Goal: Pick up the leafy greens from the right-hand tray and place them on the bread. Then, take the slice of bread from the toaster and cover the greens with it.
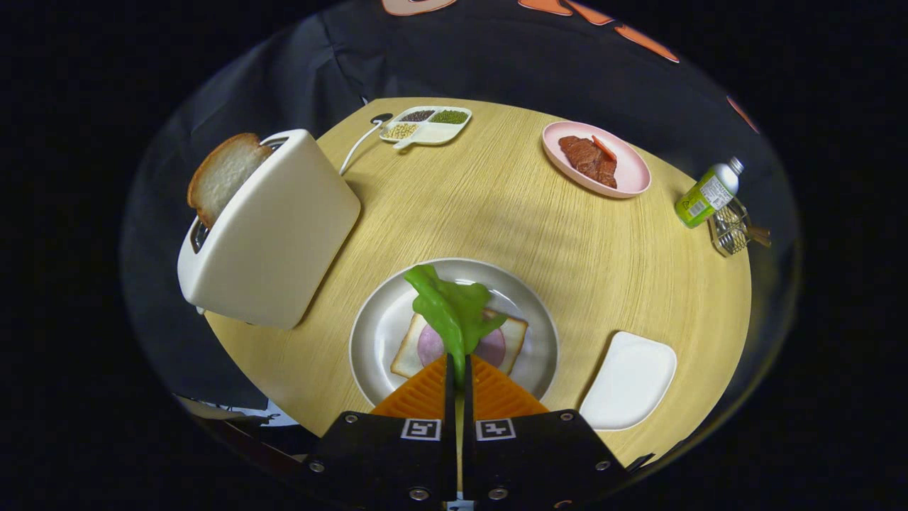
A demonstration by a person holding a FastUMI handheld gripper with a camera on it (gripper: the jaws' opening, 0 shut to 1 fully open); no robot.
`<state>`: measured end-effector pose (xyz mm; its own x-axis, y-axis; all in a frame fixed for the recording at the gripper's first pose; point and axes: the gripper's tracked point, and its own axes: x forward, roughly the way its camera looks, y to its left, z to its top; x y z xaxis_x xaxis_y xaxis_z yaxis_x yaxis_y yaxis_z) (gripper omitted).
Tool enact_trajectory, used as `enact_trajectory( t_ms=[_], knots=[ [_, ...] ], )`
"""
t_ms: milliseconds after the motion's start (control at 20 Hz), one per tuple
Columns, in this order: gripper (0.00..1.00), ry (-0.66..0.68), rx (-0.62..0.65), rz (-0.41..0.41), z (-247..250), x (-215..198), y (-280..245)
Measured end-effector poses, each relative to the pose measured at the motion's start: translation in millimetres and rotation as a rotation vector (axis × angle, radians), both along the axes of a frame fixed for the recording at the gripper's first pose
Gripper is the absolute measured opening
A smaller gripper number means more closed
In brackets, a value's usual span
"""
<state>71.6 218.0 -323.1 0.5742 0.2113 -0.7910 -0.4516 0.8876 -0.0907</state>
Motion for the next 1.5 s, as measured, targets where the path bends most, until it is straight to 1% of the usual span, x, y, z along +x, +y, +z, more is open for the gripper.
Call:
enact_trajectory(
  t_ms=[150, 200, 250, 300, 350, 400, 500, 550, 600, 650, 700, 750, 800, 850, 950, 1050, 1300, 1500],
  knots=[
    [0.04, -0.015, -0.036, 0.004, -10, 4, 1],
    [0.05, -0.020, -0.058, 0.003, -14, 5, -1],
    [0.13, -0.023, -0.078, 0.001, -18, 6, -3],
    [0.15, -0.025, -0.097, -0.002, -21, 6, -5],
    [0.22, -0.024, -0.105, -0.003, -24, 7, -6],
    [0.26, -0.022, -0.109, -0.008, -26, 6, -7],
    [0.39, -0.030, -0.115, -0.016, -24, 7, -10],
    [0.52, -0.034, -0.113, -0.025, -23, 8, -10],
    [0.56, -0.037, -0.107, -0.034, -21, 9, -10],
    [0.65, -0.041, -0.105, -0.043, -19, 9, -13],
    [0.70, -0.046, -0.104, -0.049, -16, 9, -15],
    [0.77, -0.050, -0.103, -0.058, -12, 8, -17],
    [0.81, -0.050, -0.096, -0.064, -9, 7, -17],
    [0.90, -0.051, -0.085, -0.070, -5, 6, -15],
    [0.96, -0.055, -0.072, -0.083, 4, 4, -15],
    [0.98, -0.061, -0.065, -0.091, 16, 1, -13],
    [0.98, -0.082, -0.033, -0.107, 53, -8, 7],
    [0.98, -0.116, 0.005, -0.085, 88, -13, 38]
  ],
)
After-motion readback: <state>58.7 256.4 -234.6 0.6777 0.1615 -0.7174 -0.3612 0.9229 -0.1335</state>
